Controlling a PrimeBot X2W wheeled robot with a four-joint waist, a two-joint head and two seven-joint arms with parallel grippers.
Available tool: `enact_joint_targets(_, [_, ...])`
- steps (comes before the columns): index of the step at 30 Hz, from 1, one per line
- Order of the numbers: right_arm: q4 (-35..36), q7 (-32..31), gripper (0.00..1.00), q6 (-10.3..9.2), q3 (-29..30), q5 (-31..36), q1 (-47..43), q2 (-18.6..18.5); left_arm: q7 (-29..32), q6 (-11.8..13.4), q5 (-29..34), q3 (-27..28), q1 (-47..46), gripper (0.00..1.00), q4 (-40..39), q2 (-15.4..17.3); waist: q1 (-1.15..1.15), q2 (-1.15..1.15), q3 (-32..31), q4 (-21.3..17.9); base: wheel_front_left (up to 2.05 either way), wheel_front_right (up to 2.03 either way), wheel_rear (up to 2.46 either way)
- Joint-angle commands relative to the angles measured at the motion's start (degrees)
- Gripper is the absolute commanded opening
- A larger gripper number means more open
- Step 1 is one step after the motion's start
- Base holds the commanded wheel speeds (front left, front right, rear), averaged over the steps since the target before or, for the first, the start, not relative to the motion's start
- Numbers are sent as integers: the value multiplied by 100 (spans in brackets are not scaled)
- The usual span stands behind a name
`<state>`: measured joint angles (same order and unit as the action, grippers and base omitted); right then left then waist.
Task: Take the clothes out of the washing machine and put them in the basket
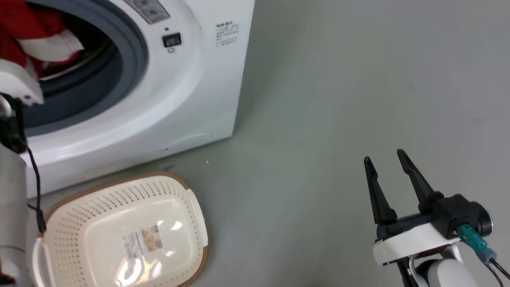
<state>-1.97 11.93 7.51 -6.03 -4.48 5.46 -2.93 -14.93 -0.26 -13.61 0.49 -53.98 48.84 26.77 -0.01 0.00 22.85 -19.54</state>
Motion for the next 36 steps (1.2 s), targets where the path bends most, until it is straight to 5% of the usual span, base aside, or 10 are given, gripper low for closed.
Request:
enact_joint_targets(1, [22,-31,100,-4,38,53,-87,10,-33,-13,-38,69,289,0,-112,-76,1,0,-402,144,0,0,0])
enact_joint_targets(16, [385,-483,100,-4,357,240,-704,11,-28,-212,63,382,2320,0,-1740,-1129,1,0,-1690,645,0,0,0])
enact_joint_targets(28, [642,-722,100,-5,462,320,-1063,10,-28,-175,304,191,4196,0,-3021,-1896,1,0,-1970,1017,0,0,0])
enact_joint_targets(36, [807,-768,100,-5,435,318,-1046,10,-29,-122,139,-33,5202,0,-2794,-2224,1,0,-1734,1194,0,0,0])
